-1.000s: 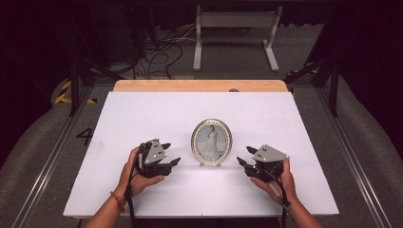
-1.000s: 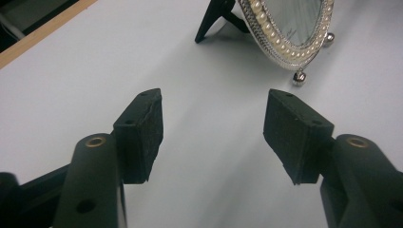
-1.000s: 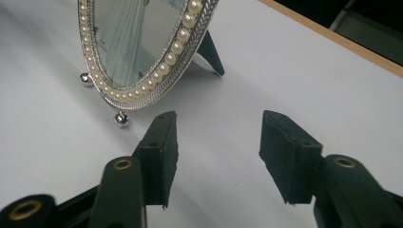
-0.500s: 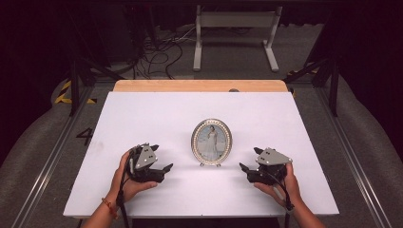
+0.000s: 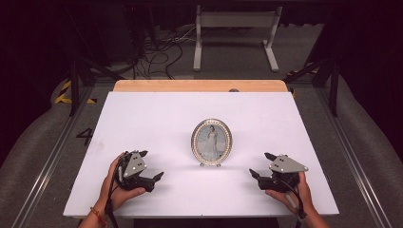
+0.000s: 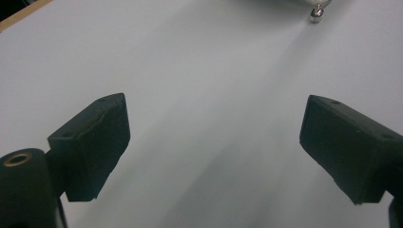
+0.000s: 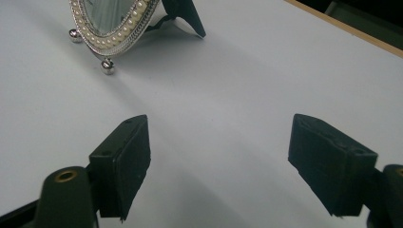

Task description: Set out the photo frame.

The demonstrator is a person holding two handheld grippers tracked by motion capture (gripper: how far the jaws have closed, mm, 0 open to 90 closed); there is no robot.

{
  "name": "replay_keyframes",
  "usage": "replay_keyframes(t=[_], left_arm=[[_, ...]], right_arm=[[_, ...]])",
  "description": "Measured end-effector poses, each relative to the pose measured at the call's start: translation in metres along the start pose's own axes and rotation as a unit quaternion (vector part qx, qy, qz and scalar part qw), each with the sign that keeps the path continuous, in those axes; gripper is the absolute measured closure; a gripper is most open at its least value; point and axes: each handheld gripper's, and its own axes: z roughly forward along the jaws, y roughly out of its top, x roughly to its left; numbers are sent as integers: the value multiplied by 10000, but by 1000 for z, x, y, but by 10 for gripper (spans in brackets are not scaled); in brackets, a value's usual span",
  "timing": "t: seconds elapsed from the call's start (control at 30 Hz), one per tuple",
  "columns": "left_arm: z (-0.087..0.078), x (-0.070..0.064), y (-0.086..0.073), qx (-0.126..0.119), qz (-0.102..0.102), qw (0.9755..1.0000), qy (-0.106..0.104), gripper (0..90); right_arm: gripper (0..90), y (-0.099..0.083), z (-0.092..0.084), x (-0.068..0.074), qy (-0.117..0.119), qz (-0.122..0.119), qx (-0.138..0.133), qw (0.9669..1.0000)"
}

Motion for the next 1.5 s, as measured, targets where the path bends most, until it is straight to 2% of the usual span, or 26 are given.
replay_keyframes(t=[0.27, 0.57, 0.9, 1.07, 1.23, 1.37, 1.5], left_arm=[[-16, 4, -11, -114, -65, 9999, 98, 105], [-31, 8, -30, -132, -225, 9995, 188, 108], [-50, 17, -53, -229, -584, 9978, 190, 108], [-61, 20, -59, -406, -700, 9964, 235, 109], [-64, 24, -61, -560, -859, 9944, 250, 110], [-63, 25, -61, -630, -968, 9930, 263, 110], [-59, 23, -62, -534, -918, 9940, 272, 109]], right_arm=[[223, -12, -13, -6, -128, 3, -20, 9999], [221, -26, -28, -14, -238, 154, -47, 9996], [215, -42, -42, -27, -414, 458, -117, 9980], [213, -49, -45, -30, -477, 528, -103, 9974], [209, -53, -49, -33, -529, 636, -162, 9964], [206, -53, -51, -33, -587, 616, -153, 9963], [204, -52, -51, -33, -601, 615, -171, 9961]])
